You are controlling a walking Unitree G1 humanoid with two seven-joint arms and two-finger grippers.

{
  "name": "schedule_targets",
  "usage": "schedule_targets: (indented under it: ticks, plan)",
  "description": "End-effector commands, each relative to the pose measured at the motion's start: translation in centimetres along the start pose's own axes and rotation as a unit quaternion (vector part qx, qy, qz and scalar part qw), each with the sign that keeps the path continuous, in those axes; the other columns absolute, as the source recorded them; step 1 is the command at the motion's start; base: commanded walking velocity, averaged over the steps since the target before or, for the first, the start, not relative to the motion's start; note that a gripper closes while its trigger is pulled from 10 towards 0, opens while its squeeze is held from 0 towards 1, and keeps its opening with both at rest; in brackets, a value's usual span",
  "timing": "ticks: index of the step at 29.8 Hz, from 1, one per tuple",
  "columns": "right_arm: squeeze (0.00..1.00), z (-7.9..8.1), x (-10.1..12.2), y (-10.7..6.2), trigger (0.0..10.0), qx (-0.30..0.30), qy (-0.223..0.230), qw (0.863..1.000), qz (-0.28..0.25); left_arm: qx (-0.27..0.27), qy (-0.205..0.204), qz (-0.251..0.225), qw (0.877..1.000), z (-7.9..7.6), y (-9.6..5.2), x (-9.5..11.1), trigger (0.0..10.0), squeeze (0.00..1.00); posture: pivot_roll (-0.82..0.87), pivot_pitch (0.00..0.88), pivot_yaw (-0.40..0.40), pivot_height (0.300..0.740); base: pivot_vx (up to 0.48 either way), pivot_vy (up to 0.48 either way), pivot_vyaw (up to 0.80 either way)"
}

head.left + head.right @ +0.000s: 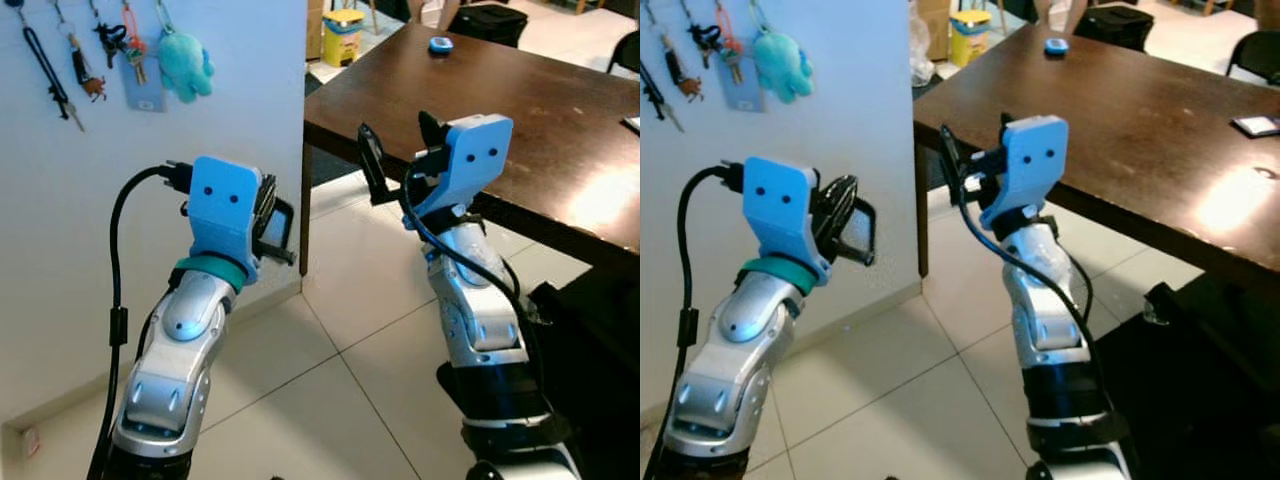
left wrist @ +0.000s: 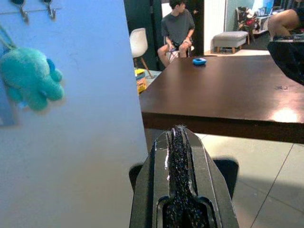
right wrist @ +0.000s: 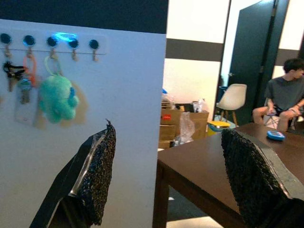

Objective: Hang keys on a hook

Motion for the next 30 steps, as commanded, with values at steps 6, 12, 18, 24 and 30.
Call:
schedule_targets:
  ticks: [6, 12, 18, 24, 30]
  plan:
    - [0.0, -0.6, 0.0, -0.3, 10.0, -0.011, -0.002, 1.0, -0.001, -0.001, 0.001, -0.002, 1.0, 0.1, 0.0, 0.1, 10.0, 0.0, -0.05, 0.052, 0.067, 0.74, 0.449, 0.0, 0.0]
    - [0.0, -0.7, 0.1, -0.4, 10.0, -0.006, -0.005, 1.0, -0.001, 0.001, 0.001, -0.002, 1.0, 0.3, 0.1, 0.2, 10.0, 0.0, -0.05, 0.055, 0.066, 0.74, 0.446, 0.0, 0.0]
    - [0.0, -0.4, 0.0, -0.4, 10.0, 0.001, -0.004, 1.0, 0.0, 0.004, 0.002, -0.001, 1.0, 0.4, 0.2, 0.2, 10.0, 0.0, -0.05, 0.054, 0.067, 0.74, 0.444, 0.0, 0.0]
    - [0.0, -0.1, 0.0, -0.5, 10.0, 0.01, -0.001, 1.0, 0.001, 0.008, 0.003, 0.0, 1.0, 0.6, 0.2, 0.3, 10.0, 0.0, -0.05, 0.054, 0.066, 0.74, 0.412, 0.0, 0.0]
    - [0.0, 0.8, 0.2, -0.6, 10.0, 0.038, 0.007, 0.999, -0.001, 0.012, 0.003, 0.005, 1.0, 0.8, 0.2, 0.1, 10.0, 0.0, -0.05, 0.055, 0.067, 0.74, 0.212, 0.0, 0.0]
Point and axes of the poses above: a point about 5 cm out from each wrist's last joint towards the gripper, its own y axis pointing out of the wrist towards the gripper, its own x axis along the axis of the wrist's last joint, z = x × y, the point moved 5 cm from there along y, pointing out of the wrist towards the gripper, and after that the axes turned 1 degree about -y, right-handed, at the moved point
